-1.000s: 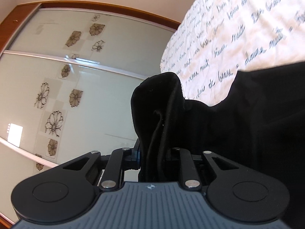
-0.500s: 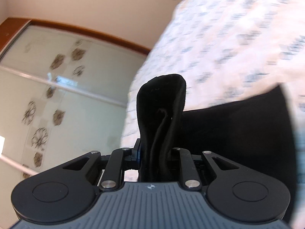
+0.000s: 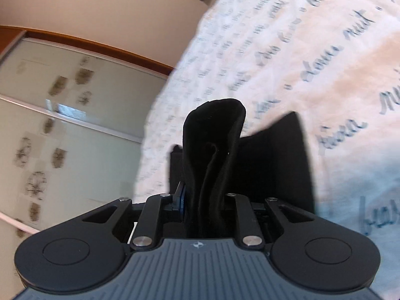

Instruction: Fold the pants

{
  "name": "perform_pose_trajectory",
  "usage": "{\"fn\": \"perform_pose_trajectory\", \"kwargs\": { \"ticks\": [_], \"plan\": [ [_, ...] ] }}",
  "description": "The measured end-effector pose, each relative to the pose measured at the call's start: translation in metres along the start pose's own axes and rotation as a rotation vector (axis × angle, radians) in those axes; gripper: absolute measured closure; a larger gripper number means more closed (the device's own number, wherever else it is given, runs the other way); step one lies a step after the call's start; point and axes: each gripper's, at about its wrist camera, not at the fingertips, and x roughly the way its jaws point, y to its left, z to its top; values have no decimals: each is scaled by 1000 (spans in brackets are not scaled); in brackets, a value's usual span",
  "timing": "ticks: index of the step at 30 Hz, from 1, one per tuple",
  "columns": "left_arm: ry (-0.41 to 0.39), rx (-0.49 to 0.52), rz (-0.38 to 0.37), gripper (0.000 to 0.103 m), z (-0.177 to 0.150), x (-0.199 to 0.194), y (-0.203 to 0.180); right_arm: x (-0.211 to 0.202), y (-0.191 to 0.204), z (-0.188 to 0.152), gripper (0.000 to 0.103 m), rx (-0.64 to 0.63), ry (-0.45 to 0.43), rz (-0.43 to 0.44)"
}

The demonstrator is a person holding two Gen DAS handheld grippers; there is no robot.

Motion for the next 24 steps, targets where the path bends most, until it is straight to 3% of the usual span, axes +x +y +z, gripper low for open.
{"fn": "perform_pose_trajectory", "kwargs": {
  "ticks": [3, 7, 10, 16, 19, 24],
  "plan": [
    [0, 3, -2, 31, 0, 1, -1, 5, -12, -2, 84, 53, -3, 31],
    [7, 12, -3, 31, 0, 2, -2, 0, -4, 1, 82, 6, -13, 42],
    [4, 14, -1, 30, -1, 1, -3, 8, -11, 2, 84, 5, 10, -2],
    [8, 20, -2, 29, -1, 3, -4, -2, 2, 3, 83, -34, -29, 21],
    [9, 20, -5, 28, 0, 3, -4, 2, -6, 4, 83, -20, -11, -15],
    [8, 23, -5, 27, 0, 4, -5, -7, 0, 3, 83, -39, -37, 20]
  ]
}}
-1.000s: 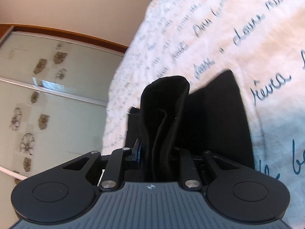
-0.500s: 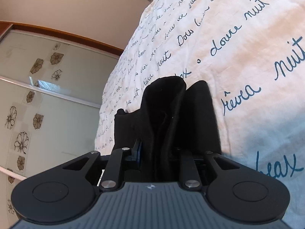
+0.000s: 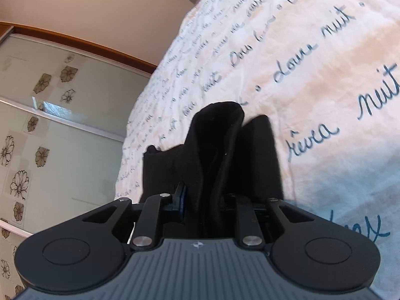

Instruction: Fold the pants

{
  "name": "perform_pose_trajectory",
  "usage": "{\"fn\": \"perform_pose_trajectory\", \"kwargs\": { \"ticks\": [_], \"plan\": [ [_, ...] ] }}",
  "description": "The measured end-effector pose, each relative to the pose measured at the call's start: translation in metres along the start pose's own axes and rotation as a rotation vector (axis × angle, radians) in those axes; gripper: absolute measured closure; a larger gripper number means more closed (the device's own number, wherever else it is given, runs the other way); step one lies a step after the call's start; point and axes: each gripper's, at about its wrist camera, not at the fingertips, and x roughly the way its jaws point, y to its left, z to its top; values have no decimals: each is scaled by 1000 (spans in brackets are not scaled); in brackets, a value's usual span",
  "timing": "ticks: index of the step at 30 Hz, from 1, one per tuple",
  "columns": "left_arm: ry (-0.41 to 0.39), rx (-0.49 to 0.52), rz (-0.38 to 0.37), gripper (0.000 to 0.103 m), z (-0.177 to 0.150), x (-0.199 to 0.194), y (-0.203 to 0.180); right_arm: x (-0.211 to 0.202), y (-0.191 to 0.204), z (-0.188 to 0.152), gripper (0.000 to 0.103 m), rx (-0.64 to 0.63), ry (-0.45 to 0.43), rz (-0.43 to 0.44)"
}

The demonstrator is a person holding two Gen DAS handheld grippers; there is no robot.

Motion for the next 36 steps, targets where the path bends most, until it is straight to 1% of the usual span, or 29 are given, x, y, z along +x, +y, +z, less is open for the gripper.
{"fn": "perform_pose_trajectory", "kwargs": {
  "ticks": [1, 3, 4, 8, 9, 11, 13, 16, 18, 19, 21, 24, 25, 27, 28, 29, 30, 31, 32, 34, 36],
  "plan": [
    [-1, 2, 0, 26, 0, 0, 0, 1, 0, 0, 84, -5, -1, -2],
    [-1, 3, 1, 26, 0, 1, -1, 7, -7, 2, 84, 9, 24, -45],
    [-1, 3, 0, 25, 0, 1, -1, 8, -10, 2, 84, 22, 27, -48],
    [-3, 1, -1, 25, -1, 1, 0, -1, -2, 2, 84, 11, -8, 10],
    [-4, 4, 0, 24, -1, 1, -1, 0, -3, 3, 84, 10, -9, 8],
    [-3, 8, 1, 24, -1, 1, -2, 7, -10, 3, 84, 15, 21, -49],
    [-4, 5, -2, 23, -1, 1, -1, 5, -13, 4, 84, 40, 17, -30],
    [-10, 6, 0, 23, -2, 1, -1, -1, -7, 3, 84, 18, -8, 5],
    [-13, 10, 1, 23, -3, 2, -2, 6, -20, 3, 84, 53, 10, -30],
    [-12, 9, 0, 23, -3, 1, -1, 8, -28, 1, 85, 79, 12, -16],
    [-15, -3, -2, 23, -2, -2, 1, 4, -31, 0, 84, 106, 3, 15],
    [-16, -7, 2, 24, -1, -8, 3, -1, -27, -4, 79, 119, -15, 19],
    [-18, -3, 6, 24, -1, -9, 3, -4, -26, -5, 76, 123, -18, 22],
    [-21, 12, 16, 24, 0, -11, 3, -12, -25, -8, 73, 129, -12, 38],
    [-24, 13, 18, 24, 0, -12, 4, -16, -23, -10, 69, 122, -8, 43],
    [-24, 9, 15, 24, -1, -13, 5, -22, -22, -13, 60, 111, -6, 45],
    [-23, 5, 12, 24, -1, -12, 6, -27, -22, -17, 54, 106, 0, 42],
    [-24, 4, 11, 24, -1, -12, 6, -31, -23, -20, 46, 104, 10, 46],
    [-25, 6, 13, 24, -1, -12, 6, -36, -23, -23, 43, 99, 26, 56],
    [-24, 9, 12, 25, -1, -10, 4, -44, -21, -30, 43, 76, 49, 51],
    [-24, 10, 11, 25, -1, -9, 3, -50, -22, -36, 41, 80, 47, 62]
  ]
}}
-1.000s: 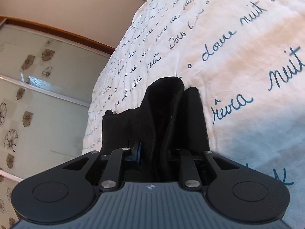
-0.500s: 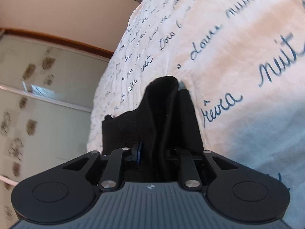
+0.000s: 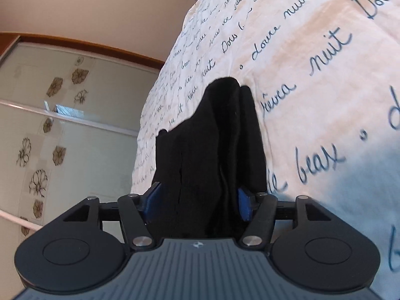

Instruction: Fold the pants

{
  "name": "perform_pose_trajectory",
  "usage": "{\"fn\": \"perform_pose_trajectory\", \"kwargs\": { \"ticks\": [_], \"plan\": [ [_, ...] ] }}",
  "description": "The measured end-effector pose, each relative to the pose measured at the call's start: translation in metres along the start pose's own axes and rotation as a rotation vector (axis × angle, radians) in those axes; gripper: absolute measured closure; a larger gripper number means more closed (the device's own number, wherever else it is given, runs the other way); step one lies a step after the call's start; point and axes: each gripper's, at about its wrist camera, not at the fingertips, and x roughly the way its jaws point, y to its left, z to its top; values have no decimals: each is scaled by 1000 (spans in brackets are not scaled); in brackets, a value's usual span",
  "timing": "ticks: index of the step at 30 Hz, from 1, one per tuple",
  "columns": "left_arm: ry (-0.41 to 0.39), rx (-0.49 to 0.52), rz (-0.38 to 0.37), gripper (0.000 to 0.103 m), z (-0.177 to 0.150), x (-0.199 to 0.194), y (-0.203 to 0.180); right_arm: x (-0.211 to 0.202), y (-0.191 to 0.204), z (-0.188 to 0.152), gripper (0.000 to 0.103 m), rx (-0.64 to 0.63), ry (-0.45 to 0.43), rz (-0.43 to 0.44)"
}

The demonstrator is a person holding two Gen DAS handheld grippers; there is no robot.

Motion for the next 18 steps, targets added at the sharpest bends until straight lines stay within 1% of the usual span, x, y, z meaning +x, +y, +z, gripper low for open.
{"fn": "perform_pose_trajectory", "kwargs": {
  "ticks": [4, 6, 7, 8, 9, 10, 11, 13, 14, 16, 18],
  "plan": [
    [1, 5, 5, 24, -1, 2, -2, -1, 4, -10, 42, -23, 5, 42],
    [2, 8, 7, 23, -1, 2, -2, 6, 2, -12, 46, -35, 31, 13],
    [3, 8, 7, 24, 0, 2, -2, 10, -1, -13, 52, -38, 48, -10],
    [3, 7, 7, 24, 0, 2, -2, 12, -4, -13, 55, -31, 49, -8],
    [2, 7, 7, 24, 0, 2, -2, 11, -7, -12, 55, -17, 46, 3],
    [2, 5, 6, 24, 0, 2, -2, 9, -7, -12, 62, -11, 43, 5],
    [2, 4, 7, 23, 0, 2, -2, 8, -7, -11, 76, -12, 43, -10],
    [1, 3, 10, 23, 0, 2, -2, 7, -7, -12, 86, -24, 48, -17],
    [0, 3, 11, 23, 0, 1, -2, 5, -5, -14, 89, -44, 41, -13],
    [1, 2, 13, 23, 1, 1, -1, 0, 5, -17, 89, -95, 22, -8],
    [2, 0, 11, 23, 1, 0, 0, -4, 10, -17, 90, -113, 13, -15]
  ]
}}
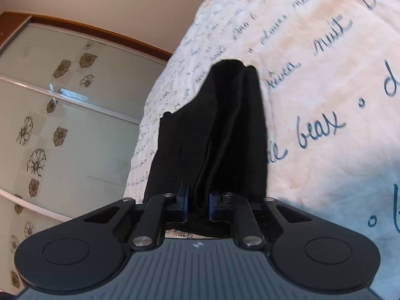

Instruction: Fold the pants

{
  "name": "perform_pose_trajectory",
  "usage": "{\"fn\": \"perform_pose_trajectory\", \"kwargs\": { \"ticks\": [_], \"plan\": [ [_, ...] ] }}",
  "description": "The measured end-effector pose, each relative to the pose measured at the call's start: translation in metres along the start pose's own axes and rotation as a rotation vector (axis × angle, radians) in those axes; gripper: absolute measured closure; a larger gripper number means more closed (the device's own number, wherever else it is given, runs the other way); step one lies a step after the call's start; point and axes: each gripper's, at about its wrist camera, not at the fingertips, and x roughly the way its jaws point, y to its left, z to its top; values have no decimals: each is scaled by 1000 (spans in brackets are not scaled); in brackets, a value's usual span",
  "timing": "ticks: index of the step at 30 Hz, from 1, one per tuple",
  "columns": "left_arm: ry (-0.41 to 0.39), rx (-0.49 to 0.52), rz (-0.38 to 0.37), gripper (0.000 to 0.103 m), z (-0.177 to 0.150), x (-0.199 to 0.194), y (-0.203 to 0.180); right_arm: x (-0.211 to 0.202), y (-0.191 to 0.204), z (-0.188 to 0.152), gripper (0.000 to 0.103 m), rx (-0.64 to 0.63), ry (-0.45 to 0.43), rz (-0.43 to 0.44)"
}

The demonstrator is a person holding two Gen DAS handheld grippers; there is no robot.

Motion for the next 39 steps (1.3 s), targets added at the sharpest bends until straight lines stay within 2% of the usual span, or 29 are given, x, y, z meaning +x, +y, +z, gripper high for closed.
{"fn": "perform_pose_trajectory", "kwargs": {
  "ticks": [3, 7, 9, 10, 13, 24, 26, 29, 32, 39],
  "plan": [
    [-6, 13, 2, 21, -1, 0, 2, -2, -11, 2, 90, 26, -7, -30],
    [-8, 29, 16, 33, 1, 0, 7, 5, -24, -1, 90, 61, 21, -27],
    [1, 58, 18, 33, 1, 0, 7, 5, -26, -1, 90, 70, 26, -22],
    [2, 71, 16, 37, 2, -1, 7, 5, -28, 0, 90, 74, 30, -19],
    [1, 139, -1, 57, 1, -7, -2, 5, -28, 0, 90, 72, 37, -24],
    [60, 116, 41, 56, 7, -20, 20, 6, -28, 1, 90, 65, 46, -26],
    [63, 106, 55, 63, 4, -21, 23, 6, -30, 2, 91, 70, 46, -23],
    [61, 93, 32, 75, 5, -25, 25, 5, -29, 1, 91, 69, 47, -29],
    [71, 113, 31, 80, 4, -21, 21, 5, -28, 2, 91, 68, 50, -33],
    [63, 163, 29, 81, -6, -16, 22, 7, -27, 2, 92, 64, 53, -41]
  ]
}}
